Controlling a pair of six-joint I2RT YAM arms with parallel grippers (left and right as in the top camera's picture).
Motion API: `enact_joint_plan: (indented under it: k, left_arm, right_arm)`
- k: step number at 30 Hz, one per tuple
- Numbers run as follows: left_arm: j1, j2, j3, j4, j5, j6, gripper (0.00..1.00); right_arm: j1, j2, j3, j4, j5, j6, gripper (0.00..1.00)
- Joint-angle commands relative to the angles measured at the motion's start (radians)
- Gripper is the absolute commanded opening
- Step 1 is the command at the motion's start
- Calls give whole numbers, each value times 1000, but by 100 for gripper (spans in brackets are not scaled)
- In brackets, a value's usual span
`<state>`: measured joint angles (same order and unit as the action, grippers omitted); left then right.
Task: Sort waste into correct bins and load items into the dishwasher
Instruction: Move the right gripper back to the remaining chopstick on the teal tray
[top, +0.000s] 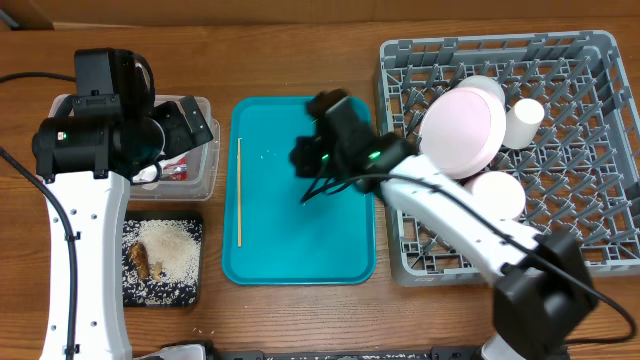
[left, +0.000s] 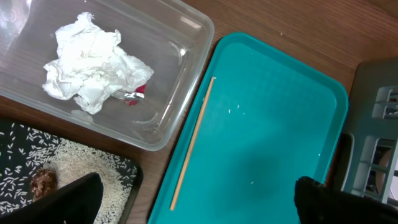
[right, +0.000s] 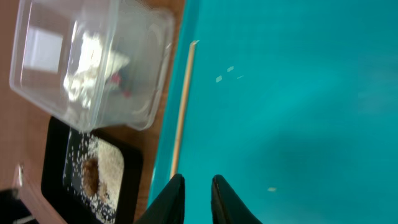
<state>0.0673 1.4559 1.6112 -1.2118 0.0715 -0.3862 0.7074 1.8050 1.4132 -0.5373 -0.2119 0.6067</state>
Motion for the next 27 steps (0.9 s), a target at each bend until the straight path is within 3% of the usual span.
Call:
enact_joint_plan:
  k: [1, 10, 19, 23, 27]
  left_arm:
    - [-2, -3, 14, 0, -1, -6, 100]
    - [-2, -3, 14, 0, -1, -6, 100]
    - [-2, -3, 14, 0, -1, -6, 100]
    - [-2, -3, 14, 0, -1, -6, 100]
    - [-2, -3, 14, 0, -1, -6, 100]
  right_arm:
    - [75, 55, 0, 55, 40, 23, 17]
    - [199, 144, 0, 184, 116, 22, 18]
    - [220, 210, 0, 264, 133, 14, 19]
    - [220, 236, 0, 291, 133, -12, 4]
    - [220, 267, 0, 301, 133, -12, 4]
